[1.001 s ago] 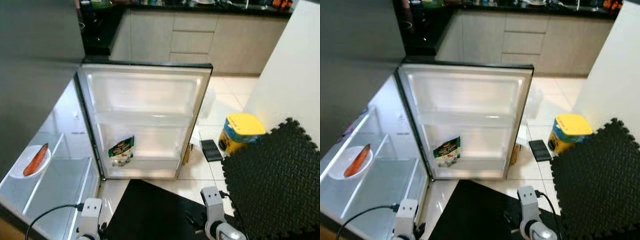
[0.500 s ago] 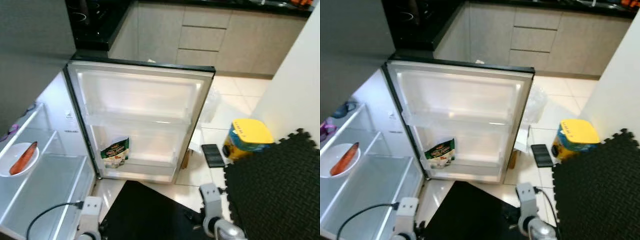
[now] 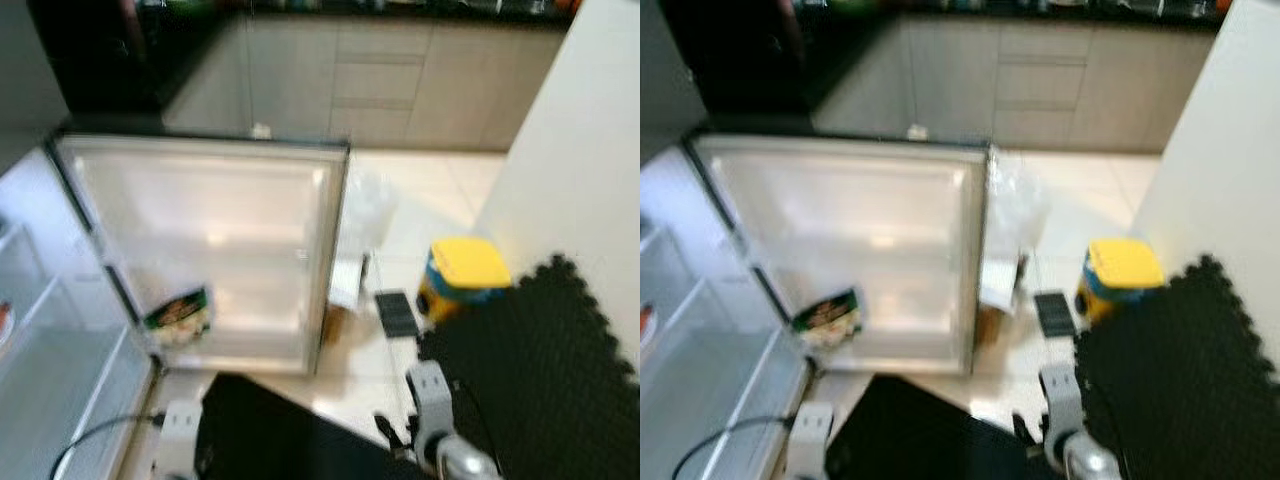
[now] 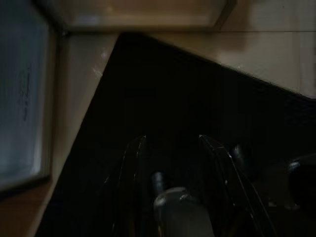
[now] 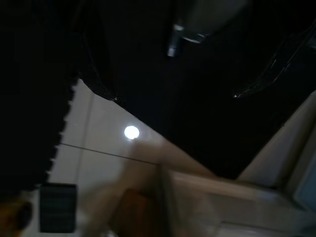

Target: Restocking fridge

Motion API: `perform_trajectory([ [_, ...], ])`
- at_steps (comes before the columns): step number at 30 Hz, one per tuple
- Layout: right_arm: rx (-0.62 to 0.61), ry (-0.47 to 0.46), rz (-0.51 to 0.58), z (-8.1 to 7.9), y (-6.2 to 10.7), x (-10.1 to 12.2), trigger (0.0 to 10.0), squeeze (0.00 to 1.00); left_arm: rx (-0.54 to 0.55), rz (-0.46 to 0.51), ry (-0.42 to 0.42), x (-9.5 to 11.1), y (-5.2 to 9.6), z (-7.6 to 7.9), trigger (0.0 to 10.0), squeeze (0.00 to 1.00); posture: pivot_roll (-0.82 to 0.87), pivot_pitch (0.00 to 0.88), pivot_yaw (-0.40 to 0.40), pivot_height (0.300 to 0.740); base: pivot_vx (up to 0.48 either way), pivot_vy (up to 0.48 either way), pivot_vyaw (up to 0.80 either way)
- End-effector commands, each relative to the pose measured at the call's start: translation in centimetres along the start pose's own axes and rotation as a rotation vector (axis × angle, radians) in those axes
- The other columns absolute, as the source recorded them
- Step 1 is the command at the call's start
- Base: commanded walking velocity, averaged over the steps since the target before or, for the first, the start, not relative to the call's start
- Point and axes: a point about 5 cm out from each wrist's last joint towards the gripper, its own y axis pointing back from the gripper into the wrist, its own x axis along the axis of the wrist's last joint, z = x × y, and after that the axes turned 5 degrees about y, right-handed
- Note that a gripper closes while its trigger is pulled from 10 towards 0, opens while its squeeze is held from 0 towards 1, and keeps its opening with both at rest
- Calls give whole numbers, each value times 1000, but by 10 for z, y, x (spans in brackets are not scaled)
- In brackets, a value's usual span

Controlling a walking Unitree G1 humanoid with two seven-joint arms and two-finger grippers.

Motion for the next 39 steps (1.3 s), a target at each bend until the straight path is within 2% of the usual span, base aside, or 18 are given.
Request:
perform_trajectory([
  [1,14,-7,-9,-5,-1,-2,10000,0,17,-10,-3,-5,2,-4,10000,0,-86,21,-50,738,0,0,0],
  [10,26,-4,-4,-9,-3,0,10000,0,30,-7,-3,-6,2,-2,10000,0,-69,32,-48,738,0,0,0],
  [20,49,10,7,-18,-9,10,10000,0,50,4,-8,-2,3,-9,10000,0,-53,31,-58,738,0,0,0],
  [32,26,14,6,-9,-7,11,10000,0,58,33,7,3,2,-12,10000,0,-22,35,-69,738,0,0,0],
  [39,-1,-12,-24,-11,-5,1,10000,0,60,13,13,-1,4,-15,10000,0,-21,19,-49,738,0,0,0],
])
